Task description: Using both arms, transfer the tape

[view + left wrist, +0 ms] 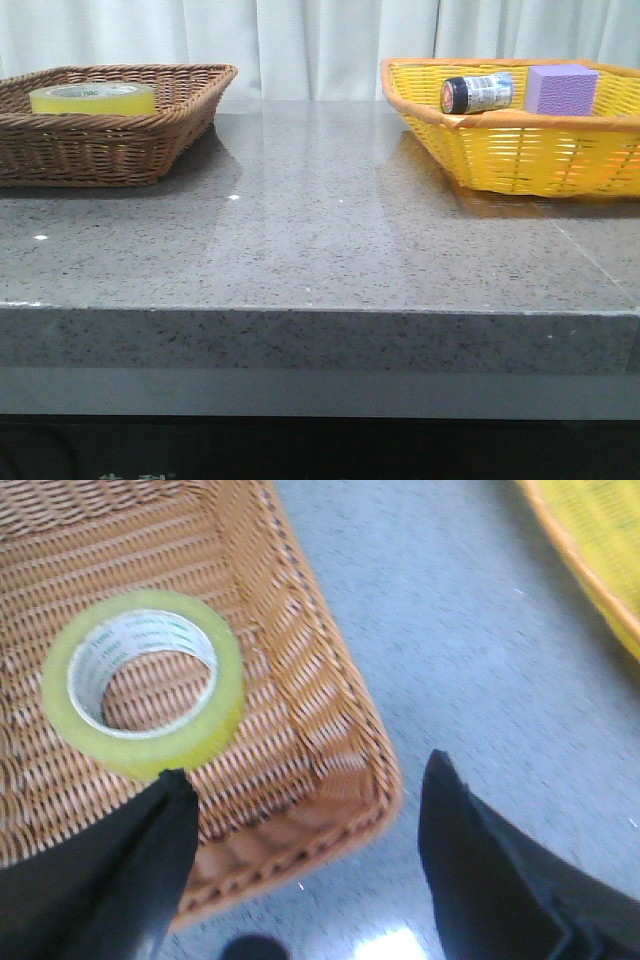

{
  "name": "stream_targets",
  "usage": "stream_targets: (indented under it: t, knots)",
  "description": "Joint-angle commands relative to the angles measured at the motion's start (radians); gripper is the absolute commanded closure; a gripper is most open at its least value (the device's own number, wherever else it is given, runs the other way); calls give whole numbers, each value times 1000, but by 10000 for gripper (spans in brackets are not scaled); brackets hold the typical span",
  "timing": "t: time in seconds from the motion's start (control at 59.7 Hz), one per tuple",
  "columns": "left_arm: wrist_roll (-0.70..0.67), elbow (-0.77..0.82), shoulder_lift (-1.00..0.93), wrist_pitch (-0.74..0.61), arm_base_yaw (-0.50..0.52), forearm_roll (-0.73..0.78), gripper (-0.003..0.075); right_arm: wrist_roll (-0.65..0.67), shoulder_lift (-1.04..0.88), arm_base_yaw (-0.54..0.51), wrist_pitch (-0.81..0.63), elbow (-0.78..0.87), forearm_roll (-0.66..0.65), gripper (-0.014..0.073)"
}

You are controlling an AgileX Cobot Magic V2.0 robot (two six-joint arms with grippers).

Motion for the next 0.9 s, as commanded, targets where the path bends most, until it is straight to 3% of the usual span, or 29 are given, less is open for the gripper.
stream_targets:
  t: [0.0, 0.469, 0.888]
  knots:
    - [50, 66, -127, -97, 2, -85, 248, -2, 0, -1, -79, -23, 12, 127]
    - [63, 515, -600, -191, 2, -117, 248, -2, 0, -1, -80, -23, 12, 127]
    - [79, 748, -933, -203, 2, -120, 252, -2, 0, -1, -65, -23, 12, 137]
